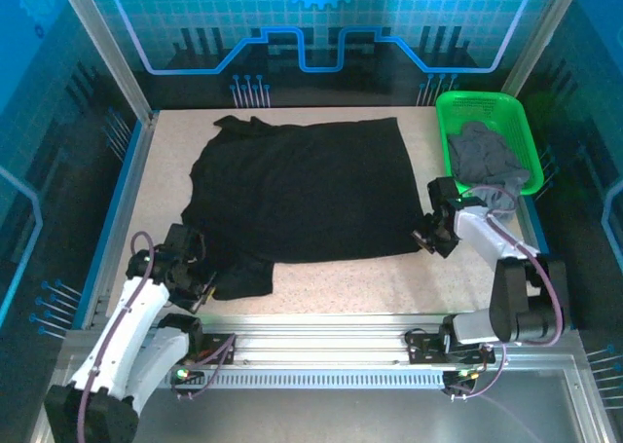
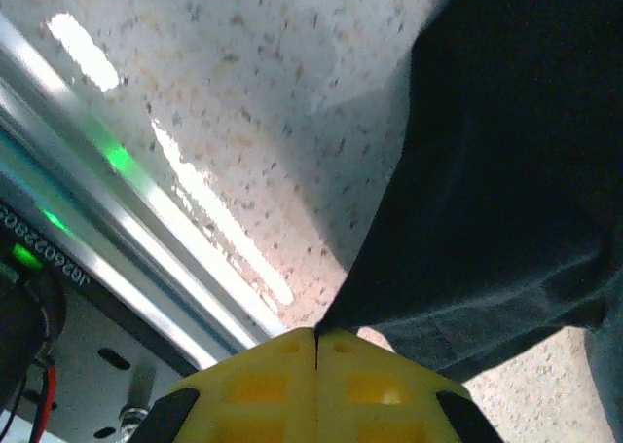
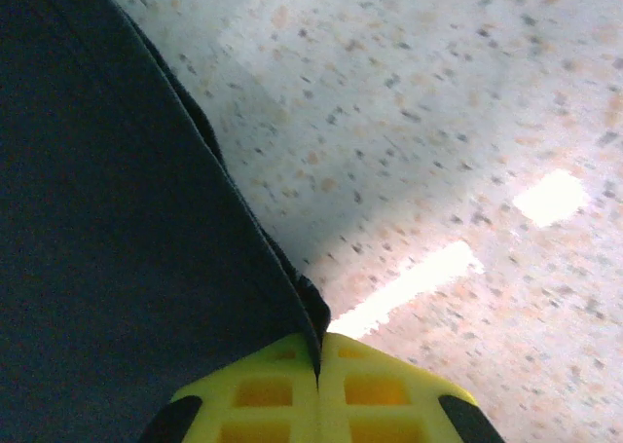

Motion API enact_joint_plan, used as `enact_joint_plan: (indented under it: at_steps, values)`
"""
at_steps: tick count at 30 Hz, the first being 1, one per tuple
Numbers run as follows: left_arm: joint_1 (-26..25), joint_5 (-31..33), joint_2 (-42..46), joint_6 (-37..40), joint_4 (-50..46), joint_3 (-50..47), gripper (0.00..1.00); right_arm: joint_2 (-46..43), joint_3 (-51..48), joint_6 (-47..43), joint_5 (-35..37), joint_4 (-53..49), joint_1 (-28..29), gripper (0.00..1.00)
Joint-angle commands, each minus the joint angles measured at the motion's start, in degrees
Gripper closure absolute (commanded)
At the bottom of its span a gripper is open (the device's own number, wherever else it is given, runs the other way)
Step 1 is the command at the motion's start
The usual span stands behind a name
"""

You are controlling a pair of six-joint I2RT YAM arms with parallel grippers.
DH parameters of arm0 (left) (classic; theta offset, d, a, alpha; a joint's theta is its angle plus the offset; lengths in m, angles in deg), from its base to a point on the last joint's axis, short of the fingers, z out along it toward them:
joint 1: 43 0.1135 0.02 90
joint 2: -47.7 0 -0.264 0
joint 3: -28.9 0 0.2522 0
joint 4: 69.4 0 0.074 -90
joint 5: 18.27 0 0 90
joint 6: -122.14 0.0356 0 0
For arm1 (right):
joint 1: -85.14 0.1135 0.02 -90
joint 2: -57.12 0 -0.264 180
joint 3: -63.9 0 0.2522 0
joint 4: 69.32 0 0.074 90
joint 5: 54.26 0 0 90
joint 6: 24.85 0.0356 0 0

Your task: Fold and stack the t-shirts

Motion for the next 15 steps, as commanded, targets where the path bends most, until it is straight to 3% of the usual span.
enact_joint_plan:
  at_steps: [1,10,13,15]
  values:
    - [-2.5,-2.9,0.8,-5.8,-2.7,-2.7,1.00,-1.2,-2.3,-2.5,1.6,-4.0,-0.6,1.00]
    - [-3.5,-1.8,-8.2,-3.0,8.8,-2.7,0.98,3.3,-0.2,-4.4,-0.5,-2.9,-1.3,1.00]
    - [-3.5,-1.3,-11.9,-0.1,9.8,0.9,0.60,5.5,1.9,-6.0,0.2,-3.0,-2.8,1.00]
    - [-3.5,1.4,-13.1,1.6,8.3,4.8,0.52,7.0,3.8,-7.0,0.8,-3.3,-4.2,1.00]
